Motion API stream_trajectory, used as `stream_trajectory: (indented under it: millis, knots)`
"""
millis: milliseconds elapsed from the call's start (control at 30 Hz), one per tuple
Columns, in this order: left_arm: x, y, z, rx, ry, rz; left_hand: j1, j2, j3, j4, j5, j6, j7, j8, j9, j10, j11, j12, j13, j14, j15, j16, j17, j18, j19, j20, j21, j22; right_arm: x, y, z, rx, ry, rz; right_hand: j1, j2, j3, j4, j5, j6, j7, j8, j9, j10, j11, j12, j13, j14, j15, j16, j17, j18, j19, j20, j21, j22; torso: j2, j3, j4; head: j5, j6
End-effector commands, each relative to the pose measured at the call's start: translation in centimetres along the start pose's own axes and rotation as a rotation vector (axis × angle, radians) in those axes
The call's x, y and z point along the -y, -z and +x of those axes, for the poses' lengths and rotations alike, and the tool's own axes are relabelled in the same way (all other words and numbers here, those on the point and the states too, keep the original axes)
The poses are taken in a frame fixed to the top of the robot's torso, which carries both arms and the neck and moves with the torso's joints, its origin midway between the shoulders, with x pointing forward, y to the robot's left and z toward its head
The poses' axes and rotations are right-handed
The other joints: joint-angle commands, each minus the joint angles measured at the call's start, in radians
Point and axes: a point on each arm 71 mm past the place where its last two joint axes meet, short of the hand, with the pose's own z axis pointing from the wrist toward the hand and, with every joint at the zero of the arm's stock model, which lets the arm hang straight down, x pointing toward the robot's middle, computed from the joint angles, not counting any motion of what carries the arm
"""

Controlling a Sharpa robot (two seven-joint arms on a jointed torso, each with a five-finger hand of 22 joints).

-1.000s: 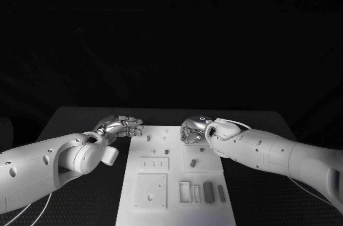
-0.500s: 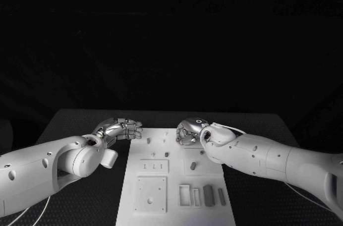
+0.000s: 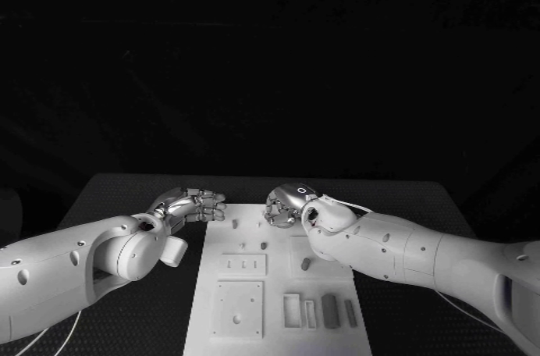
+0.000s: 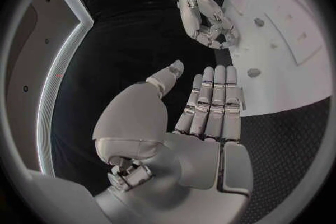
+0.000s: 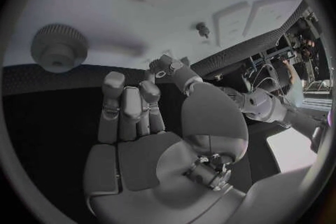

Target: Assemble the parts on the task board

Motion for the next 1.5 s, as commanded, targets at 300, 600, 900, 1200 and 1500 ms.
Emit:
stream_trajectory:
  millis: [300,600,900,1200,1500]
  knots:
    - [0.2,-0.4,0.5,-0.014,0.001,0.012,-0.012,-0.003,0.001,-0.007,0.002,0.0,0.006,-0.006,-0.002,0.008,0.001,-0.006,-0.001,0.002,0.003,-0.008,0.002,-0.005,0.005,0.003,-0.007,-0.001,-0.7,-0.8,-0.5,0.095,0.053,0.02,-0.004,0.002,0.007,0.003,0.002,0.071,0.049,-0.005,0.041,0.004,0.001,-0.01,-0.008,0.008,-0.001,0.006,-0.004,0.021,0.008,-0.004,0.004,0.016,0.0,-0.0015,0.0049,-0.003,0.009]
    - [0.2,-0.5,0.7,-0.018,0.001,0.013,-0.013,-0.003,0.001,-0.008,0.002,0.0,0.006,-0.007,-0.002,0.009,0.001,-0.006,-0.002,0.002,0.004,-0.009,0.002,-0.005,0.005,0.002,-0.008,-0.001,-1.3,-1.3,-0.4,0.096,0.072,0.012,-0.002,-0.001,0.012,0.003,0.002,0.07,0.049,-0.008,0.042,0.003,0.001,-0.016,-0.012,0.008,-0.001,0.005,-0.008,0.021,0.008,-0.005,0.003,0.016,0.001,-0.0022,0.0068,-0.002,0.017]
    - [0.2,-0.4,0.7,-0.016,0.001,0.012,-0.013,-0.003,0.002,-0.009,0.002,0.0,0.006,-0.007,-0.002,0.009,0.001,-0.007,-0.002,0.002,0.004,-0.01,0.002,-0.005,0.005,0.003,-0.008,-0.001,-1.6,-1.5,-0.3,0.084,0.084,0.011,-0.001,-0.004,0.013,0.003,0.001,0.07,0.049,-0.009,0.043,0.004,0.001,-0.017,-0.013,0.006,-0.001,0.003,-0.013,0.021,0.009,-0.005,0.003,0.015,0.004,-0.003,0.0051,0.004,0.018]
    - [0.3,-0.1,0.5,-0.008,0.001,0.014,-0.013,-0.004,0.003,-0.012,0.002,0.001,0.006,-0.007,-0.003,0.01,0.0,-0.008,-0.002,0.002,0.004,-0.011,0.003,-0.005,0.005,0.003,-0.009,-0.001,-1.4,-1.7,-0.1,0.07,0.103,0.027,-0.001,-0.005,0.014,0.003,0.001,0.07,0.05,-0.01,0.043,0.004,0.001,-0.018,-0.013,0.006,-0.001,0.003,-0.014,0.021,0.008,-0.005,0.002,0.015,0.007,-0.0031,0.0065,0.006,0.012]
    - [0.4,-0.1,0.5,-0.006,0.0,0.017,-0.013,-0.005,0.004,-0.013,0.002,0.002,0.006,-0.007,-0.003,0.01,0.0,-0.009,-0.002,0.002,0.004,-0.012,0.004,-0.005,0.006,0.003,-0.009,-0.001,-1.5,-1.7,0.2,0.042,0.107,0.024,0.0,-0.005,0.016,0.003,0.001,0.07,0.05,-0.011,0.044,0.004,0.001,-0.019,-0.013,0.006,-0.001,0.003,-0.015,0.021,0.008,-0.005,0.002,0.015,0.009,-0.0033,0.0054,0.008,0.01]
